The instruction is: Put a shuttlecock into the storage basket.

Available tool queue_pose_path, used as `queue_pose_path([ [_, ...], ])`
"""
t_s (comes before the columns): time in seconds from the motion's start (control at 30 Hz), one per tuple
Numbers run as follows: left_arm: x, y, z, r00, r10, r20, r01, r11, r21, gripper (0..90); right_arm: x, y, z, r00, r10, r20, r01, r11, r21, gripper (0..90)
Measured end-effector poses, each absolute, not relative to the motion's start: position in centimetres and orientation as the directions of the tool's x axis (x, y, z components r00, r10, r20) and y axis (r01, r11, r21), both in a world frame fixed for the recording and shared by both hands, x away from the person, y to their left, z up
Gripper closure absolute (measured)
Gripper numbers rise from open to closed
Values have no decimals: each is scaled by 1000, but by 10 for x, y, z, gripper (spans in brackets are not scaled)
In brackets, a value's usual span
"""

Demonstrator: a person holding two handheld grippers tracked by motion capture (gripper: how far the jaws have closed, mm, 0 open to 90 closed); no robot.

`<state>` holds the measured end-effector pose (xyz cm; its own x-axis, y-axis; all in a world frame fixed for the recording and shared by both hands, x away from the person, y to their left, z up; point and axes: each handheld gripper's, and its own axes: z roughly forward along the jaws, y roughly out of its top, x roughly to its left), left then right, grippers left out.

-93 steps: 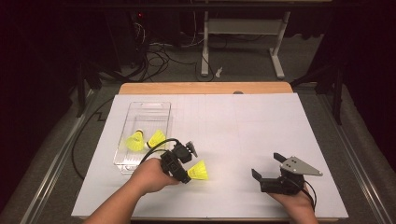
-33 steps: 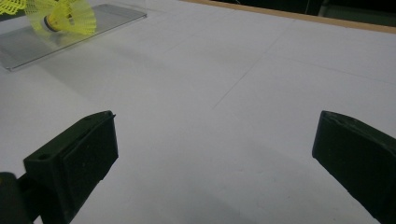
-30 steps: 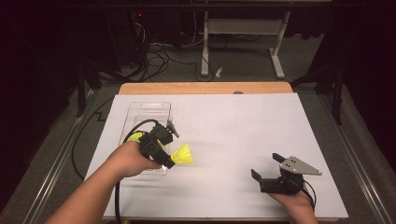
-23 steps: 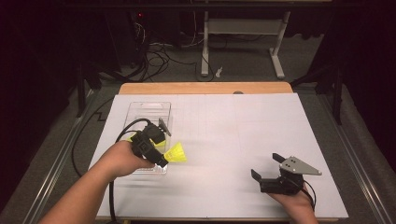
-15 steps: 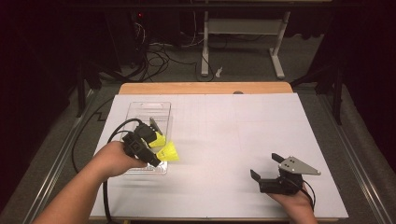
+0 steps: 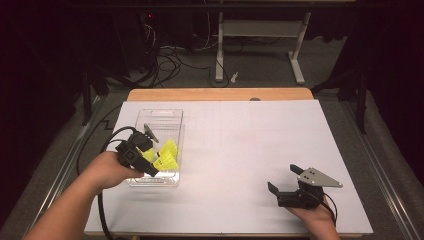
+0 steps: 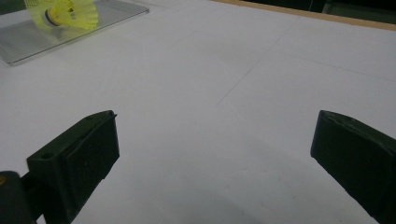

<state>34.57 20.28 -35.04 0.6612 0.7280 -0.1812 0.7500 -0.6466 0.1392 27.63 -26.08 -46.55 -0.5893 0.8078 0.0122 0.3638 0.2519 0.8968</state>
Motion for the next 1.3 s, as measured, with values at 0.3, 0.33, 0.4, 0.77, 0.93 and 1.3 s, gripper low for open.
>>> queue_pose_path([
  [0.3, 346, 223, -354, 624, 761, -177, 781, -610, 130, 624, 276, -260, -466, -590, 807, 13, 367, 255, 895, 18],
  [0.33, 346, 224, -354, 622, 763, -176, 783, -609, 126, 624, 276, -260, -466, -591, 807, 13, 368, 255, 894, 18],
  [0.4, 346, 228, -355, 618, 767, -173, 786, -605, 128, 624, 276, -260, -466, -592, 806, 11, 367, 256, 894, 18],
  [0.77, 347, 240, -356, 602, 780, -170, 798, -589, 126, 624, 277, -259, -467, -592, 806, 12, 369, 257, 893, 19],
  [0.93, 351, 242, -353, 593, 787, -168, 805, -579, 128, 624, 277, -260, -467, -592, 806, 10, 369, 260, 892, 19],
  [1.3, 359, 242, -355, 581, 799, -156, 814, -572, 102, 624, 277, -259, -467, -593, 805, 12, 370, 259, 892, 20],
])
